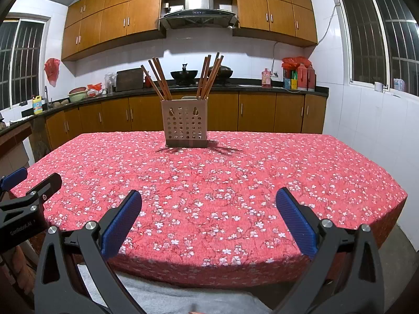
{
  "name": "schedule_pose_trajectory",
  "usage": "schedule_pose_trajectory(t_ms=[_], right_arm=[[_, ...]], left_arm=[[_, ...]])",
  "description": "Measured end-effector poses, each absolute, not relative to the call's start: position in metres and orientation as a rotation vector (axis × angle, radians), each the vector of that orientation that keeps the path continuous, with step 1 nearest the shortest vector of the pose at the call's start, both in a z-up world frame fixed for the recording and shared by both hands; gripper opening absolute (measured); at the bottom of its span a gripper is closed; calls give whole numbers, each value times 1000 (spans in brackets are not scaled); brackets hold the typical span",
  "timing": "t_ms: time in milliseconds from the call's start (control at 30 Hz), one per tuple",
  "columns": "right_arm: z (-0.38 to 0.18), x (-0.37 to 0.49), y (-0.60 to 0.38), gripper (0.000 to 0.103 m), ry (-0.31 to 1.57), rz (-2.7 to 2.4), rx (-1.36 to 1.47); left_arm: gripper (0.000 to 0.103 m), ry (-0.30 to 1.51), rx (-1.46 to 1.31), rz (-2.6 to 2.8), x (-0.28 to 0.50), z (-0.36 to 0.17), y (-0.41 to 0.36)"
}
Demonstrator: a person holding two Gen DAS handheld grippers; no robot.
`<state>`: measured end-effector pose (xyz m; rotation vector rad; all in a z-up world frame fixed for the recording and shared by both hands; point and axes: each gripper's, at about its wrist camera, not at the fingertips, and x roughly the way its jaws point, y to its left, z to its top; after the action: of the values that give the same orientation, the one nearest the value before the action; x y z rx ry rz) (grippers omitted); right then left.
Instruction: Organize utensils
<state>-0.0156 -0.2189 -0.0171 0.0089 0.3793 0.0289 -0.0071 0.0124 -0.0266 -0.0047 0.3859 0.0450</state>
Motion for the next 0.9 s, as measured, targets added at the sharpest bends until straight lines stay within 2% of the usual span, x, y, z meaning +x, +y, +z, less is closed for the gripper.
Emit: schedule_pose_trajectory(t_ms=[900], right_arm=[[-16,-16,-219,101,381,29,10]], left_arm=[[99,388,-2,42,-8,-26,10]])
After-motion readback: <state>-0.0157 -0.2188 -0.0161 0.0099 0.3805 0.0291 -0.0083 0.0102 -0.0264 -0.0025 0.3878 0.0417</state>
